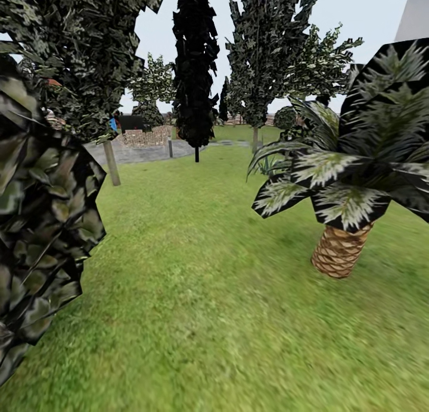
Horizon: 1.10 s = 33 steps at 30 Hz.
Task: Take the three Easter eggs out of the wicker basket on the lawn in the garden, then place them on the lawn next to a single tree (choose any tree) so that all three eggs are next to the same tree and none are left in the basket.
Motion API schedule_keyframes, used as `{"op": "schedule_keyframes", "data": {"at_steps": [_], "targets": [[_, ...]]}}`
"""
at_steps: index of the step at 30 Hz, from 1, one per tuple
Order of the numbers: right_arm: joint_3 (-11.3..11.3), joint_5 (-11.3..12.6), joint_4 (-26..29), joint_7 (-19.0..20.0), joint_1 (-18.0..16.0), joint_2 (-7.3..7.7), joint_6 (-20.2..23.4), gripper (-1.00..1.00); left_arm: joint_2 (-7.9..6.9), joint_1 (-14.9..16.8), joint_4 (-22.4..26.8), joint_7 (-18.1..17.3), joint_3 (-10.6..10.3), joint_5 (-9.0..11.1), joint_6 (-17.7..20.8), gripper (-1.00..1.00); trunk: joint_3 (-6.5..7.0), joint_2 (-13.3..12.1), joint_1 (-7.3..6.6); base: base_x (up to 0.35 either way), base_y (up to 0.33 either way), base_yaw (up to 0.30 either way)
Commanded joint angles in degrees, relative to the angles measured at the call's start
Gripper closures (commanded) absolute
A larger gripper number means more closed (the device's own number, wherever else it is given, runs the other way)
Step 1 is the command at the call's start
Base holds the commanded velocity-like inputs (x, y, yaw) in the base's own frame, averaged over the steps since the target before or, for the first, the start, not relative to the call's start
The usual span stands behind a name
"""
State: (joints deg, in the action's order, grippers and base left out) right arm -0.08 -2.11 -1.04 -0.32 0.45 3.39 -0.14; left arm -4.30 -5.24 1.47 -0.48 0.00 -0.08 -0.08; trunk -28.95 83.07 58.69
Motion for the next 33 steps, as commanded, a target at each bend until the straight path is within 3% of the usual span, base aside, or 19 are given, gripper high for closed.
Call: {"op": "schedule_keyframes", "data": {"at_steps": [1, 33], "targets": [[-0.04, -0.22, -0.01, -0.03, -0.01, 0.02, -0.02, -1.0, -0.01, -0.04, 0.11, -0.05, 0.0, -0.01, -0.01, -1.0, -0.03, 0.01, 0.04, 0.338, 0.0, 0.0], [0.34, -0.44, -0.02, -0.03, -0.01, 0.03, -0.04, -1.0, -0.01, -0.04, 0.11, -0.05, 0.0, -0.01, -0.01, -1.0, -0.03, 0.01, 0.04, 0.338, 0.0, 0.036]]}}
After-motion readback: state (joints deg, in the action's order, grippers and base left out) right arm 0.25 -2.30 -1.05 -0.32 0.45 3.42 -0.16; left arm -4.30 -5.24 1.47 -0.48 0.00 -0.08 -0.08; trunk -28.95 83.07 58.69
